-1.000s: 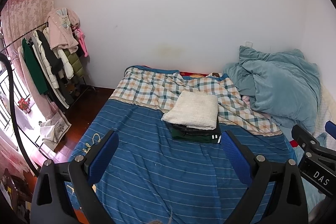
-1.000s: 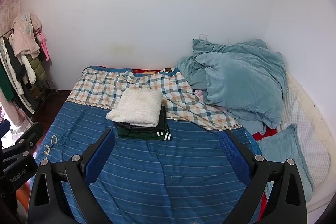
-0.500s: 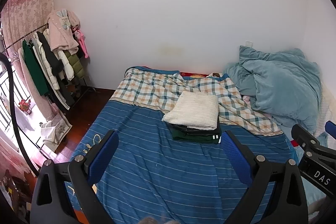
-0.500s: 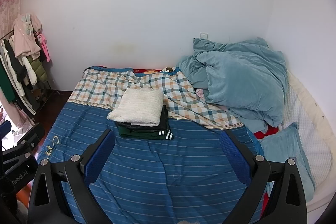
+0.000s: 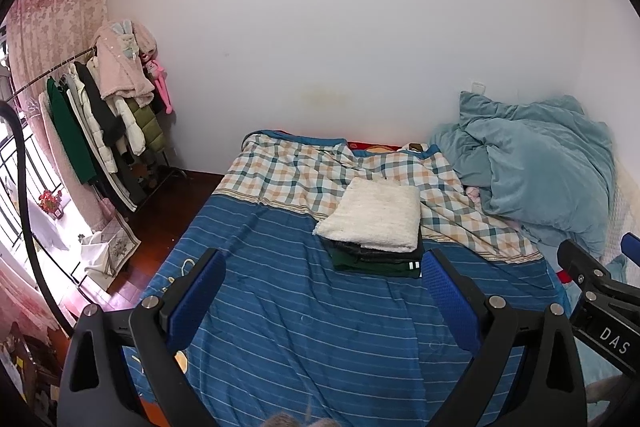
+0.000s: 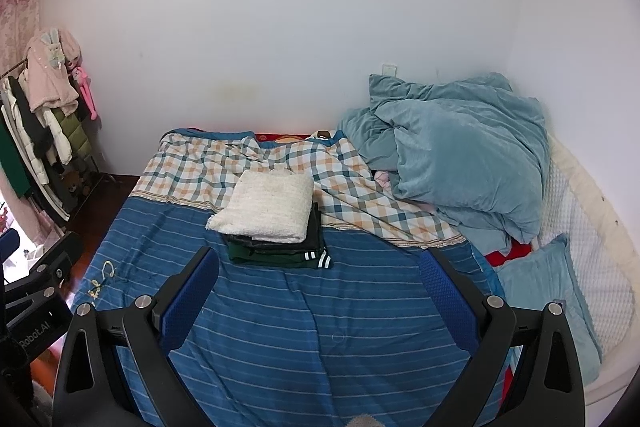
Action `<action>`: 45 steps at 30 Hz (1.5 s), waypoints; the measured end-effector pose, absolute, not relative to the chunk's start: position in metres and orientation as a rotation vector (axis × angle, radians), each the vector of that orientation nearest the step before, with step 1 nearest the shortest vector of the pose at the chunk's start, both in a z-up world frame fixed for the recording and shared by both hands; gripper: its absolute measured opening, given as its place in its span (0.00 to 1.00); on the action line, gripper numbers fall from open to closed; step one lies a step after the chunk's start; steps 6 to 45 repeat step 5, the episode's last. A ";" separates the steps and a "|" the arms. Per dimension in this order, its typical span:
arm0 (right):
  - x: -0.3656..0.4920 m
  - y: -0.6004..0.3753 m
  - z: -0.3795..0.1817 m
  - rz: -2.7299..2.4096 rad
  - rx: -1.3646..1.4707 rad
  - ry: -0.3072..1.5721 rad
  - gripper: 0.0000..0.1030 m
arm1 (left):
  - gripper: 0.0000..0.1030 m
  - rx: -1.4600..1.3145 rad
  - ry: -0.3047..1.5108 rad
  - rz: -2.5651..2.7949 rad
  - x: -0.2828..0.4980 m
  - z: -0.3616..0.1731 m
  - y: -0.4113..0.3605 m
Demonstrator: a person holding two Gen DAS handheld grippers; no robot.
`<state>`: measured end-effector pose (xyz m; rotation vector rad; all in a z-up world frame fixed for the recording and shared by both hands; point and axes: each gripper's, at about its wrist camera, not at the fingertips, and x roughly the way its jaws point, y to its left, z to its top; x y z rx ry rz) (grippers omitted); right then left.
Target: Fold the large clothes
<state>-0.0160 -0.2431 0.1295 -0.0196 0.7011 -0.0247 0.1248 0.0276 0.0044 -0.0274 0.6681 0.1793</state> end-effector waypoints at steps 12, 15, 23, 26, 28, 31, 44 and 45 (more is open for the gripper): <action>-0.017 -0.241 0.129 -0.024 -0.020 0.700 0.99 | 0.97 -0.046 0.649 0.179 0.121 0.005 0.029; -0.017 -0.241 0.129 -0.024 -0.020 0.700 0.99 | 0.97 -0.046 0.649 0.179 0.121 0.005 0.029; -0.017 -0.241 0.129 -0.024 -0.020 0.700 0.99 | 0.97 -0.046 0.649 0.179 0.121 0.005 0.029; -0.017 -0.241 0.129 -0.024 -0.020 0.700 0.99 | 0.97 -0.046 0.649 0.179 0.121 0.005 0.029; -0.017 -0.241 0.129 -0.024 -0.020 0.700 0.99 | 0.97 -0.046 0.649 0.179 0.121 0.005 0.029; -0.017 -0.241 0.129 -0.024 -0.020 0.700 0.99 | 0.97 -0.046 0.649 0.179 0.121 0.005 0.029; -0.017 -0.241 0.129 -0.024 -0.020 0.700 0.99 | 0.97 -0.046 0.649 0.179 0.121 0.005 0.029; -0.017 -0.241 0.129 -0.024 -0.020 0.700 0.99 | 0.97 -0.046 0.649 0.179 0.121 0.005 0.029</action>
